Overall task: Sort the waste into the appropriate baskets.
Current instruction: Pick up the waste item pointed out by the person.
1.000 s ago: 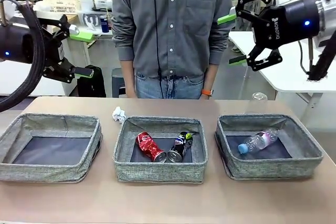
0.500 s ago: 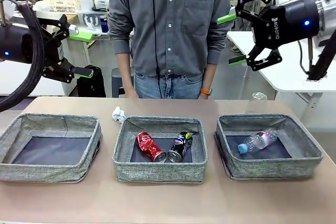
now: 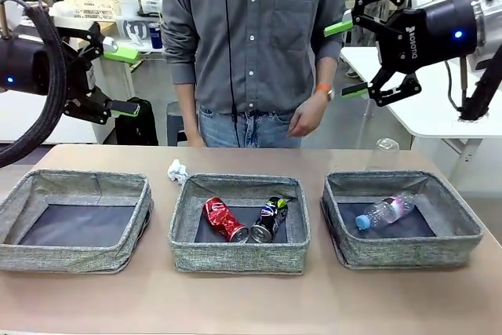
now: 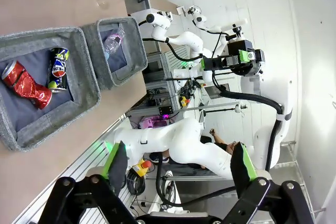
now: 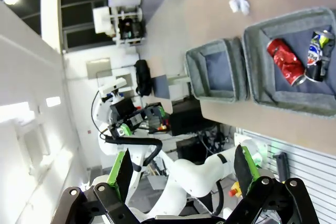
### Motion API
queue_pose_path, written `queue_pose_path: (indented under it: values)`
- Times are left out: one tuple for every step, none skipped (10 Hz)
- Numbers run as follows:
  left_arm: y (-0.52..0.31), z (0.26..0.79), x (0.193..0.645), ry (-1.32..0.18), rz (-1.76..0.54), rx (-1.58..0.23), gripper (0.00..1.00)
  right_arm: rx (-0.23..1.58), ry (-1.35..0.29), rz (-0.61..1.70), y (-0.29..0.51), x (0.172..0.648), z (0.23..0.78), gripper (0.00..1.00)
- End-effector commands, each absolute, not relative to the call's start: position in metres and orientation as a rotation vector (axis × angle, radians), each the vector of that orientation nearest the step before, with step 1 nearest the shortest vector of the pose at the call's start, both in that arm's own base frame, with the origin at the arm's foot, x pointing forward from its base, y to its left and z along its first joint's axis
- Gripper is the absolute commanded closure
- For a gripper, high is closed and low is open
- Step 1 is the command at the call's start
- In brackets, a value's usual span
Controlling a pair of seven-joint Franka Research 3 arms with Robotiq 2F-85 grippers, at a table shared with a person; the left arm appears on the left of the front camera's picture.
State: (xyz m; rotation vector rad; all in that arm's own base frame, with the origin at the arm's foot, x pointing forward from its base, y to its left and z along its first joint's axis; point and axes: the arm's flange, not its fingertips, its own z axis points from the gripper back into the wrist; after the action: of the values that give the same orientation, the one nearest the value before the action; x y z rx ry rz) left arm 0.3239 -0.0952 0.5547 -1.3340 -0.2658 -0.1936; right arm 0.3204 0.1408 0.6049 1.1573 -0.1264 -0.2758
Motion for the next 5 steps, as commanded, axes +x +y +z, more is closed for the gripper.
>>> queue_pose_path:
  values:
    - [-0.0954, 0.5572, 0.3232, -0.264, -0.184, -1.335, 0.0, 1.178, -0.12, -0.276, 0.1436, 0.3233, 0.6064, 0.0]
    - [-0.0954, 0.5572, 0.3232, -0.264, -0.184, -1.335, 0.0, 1.178, -0.12, -0.276, 0.1436, 0.3233, 0.6064, 0.0]
    - [-0.0954, 0.5572, 0.3232, -0.264, -0.184, -1.335, 0.0, 1.178, -0.12, -0.276, 0.1436, 0.3233, 0.6064, 0.0]
    - [-0.0954, 0.5572, 0.3232, -0.264, -0.184, -1.335, 0.0, 1.178, -0.12, -0.276, 0.1436, 0.3233, 0.6064, 0.0]
    - [-0.0954, 0.5572, 0.3232, -0.264, -0.184, -1.335, 0.0, 1.178, -0.12, -0.276, 0.1436, 0.3233, 0.6064, 0.0]
